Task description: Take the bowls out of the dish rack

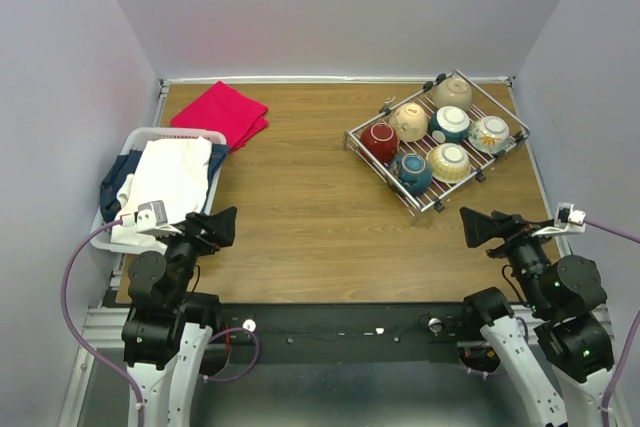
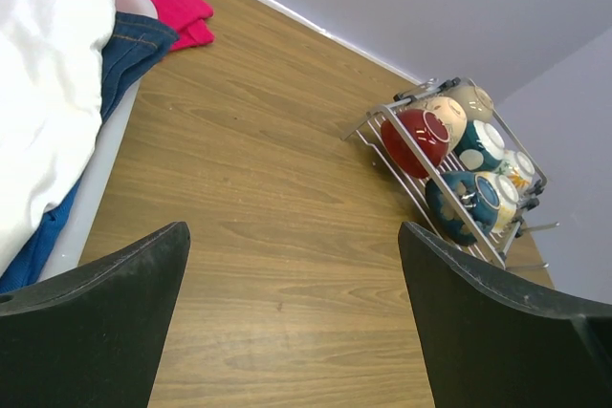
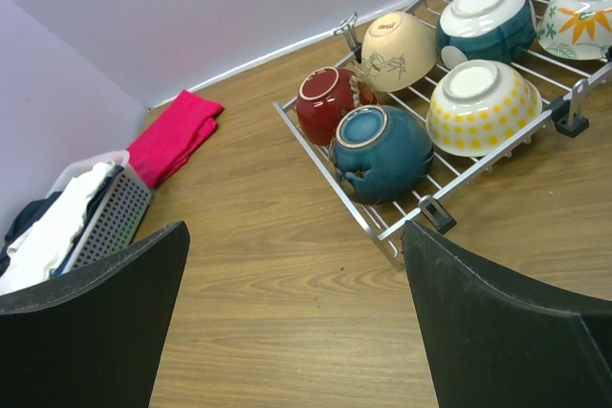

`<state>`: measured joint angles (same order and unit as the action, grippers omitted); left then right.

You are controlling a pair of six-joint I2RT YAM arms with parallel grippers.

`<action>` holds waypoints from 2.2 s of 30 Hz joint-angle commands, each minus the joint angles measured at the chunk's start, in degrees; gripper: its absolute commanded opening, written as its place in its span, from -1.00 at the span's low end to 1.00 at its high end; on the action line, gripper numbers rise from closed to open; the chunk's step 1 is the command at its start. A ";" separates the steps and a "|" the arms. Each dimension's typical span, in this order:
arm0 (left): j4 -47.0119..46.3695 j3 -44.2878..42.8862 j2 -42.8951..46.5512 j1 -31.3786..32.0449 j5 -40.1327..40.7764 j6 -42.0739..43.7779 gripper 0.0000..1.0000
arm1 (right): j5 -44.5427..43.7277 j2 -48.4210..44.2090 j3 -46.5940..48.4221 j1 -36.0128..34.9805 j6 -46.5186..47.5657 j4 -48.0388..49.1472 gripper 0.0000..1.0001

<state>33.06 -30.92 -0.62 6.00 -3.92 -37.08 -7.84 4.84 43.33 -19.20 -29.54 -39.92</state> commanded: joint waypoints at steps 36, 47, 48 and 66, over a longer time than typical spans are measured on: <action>-7.66 4.20 -0.35 2.43 -2.32 2.80 0.98 | -21.24 72.12 29.26 -0.31 18.10 1.95 1.00; -6.96 4.11 -1.57 3.58 -0.91 2.63 0.98 | -25.39 86.82 35.59 1.10 18.03 0.38 1.00; -6.87 4.02 -2.53 3.58 -1.08 2.63 0.98 | -25.47 87.44 35.94 1.10 17.68 -0.15 1.00; -7.04 3.85 -5.79 3.58 -1.35 2.80 0.98 | -20.12 89.02 35.94 3.56 26.01 8.00 1.00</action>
<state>26.33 -27.18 -5.98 9.41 -6.00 -34.92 -30.72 93.19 77.62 -16.10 -8.54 -37.04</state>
